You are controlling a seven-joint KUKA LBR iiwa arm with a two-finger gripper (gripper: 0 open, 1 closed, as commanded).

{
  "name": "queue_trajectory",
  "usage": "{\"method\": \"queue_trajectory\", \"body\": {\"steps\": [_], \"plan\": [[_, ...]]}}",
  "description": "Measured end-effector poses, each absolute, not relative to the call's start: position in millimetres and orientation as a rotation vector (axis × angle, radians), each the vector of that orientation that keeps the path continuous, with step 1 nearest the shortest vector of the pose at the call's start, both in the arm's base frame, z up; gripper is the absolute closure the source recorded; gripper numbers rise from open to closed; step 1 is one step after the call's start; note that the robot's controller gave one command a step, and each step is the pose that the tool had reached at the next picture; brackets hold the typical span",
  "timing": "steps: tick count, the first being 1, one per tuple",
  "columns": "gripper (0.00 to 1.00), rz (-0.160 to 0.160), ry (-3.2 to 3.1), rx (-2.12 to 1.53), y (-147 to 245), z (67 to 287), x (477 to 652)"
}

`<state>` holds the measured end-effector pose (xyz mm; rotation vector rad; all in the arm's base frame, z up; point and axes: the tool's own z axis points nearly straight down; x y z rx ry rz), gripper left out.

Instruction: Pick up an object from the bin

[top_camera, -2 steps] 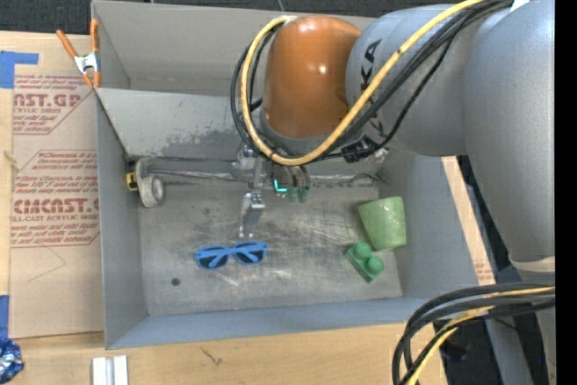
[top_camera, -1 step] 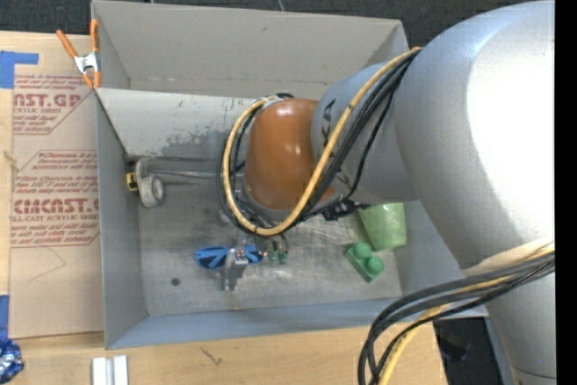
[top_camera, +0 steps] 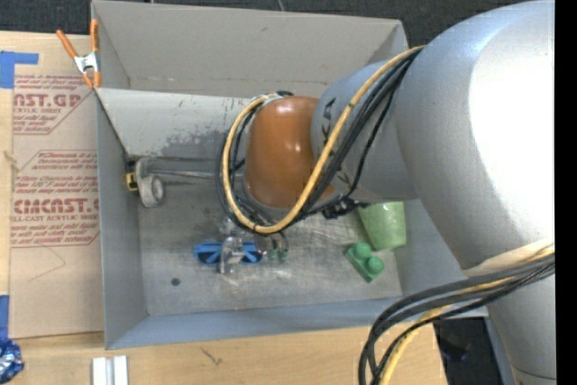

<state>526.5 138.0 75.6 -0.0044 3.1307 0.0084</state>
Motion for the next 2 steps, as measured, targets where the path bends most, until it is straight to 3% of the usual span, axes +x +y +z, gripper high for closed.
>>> {"method": "queue_trajectory", "body": {"steps": [1, 2], "plan": [[1.00, 0.008, 3.134, 0.012, 187.2, 199.7, 501.5], [1.00, 0.003, 3.063, -0.662, 199.1, 281.2, 497.1]]}}
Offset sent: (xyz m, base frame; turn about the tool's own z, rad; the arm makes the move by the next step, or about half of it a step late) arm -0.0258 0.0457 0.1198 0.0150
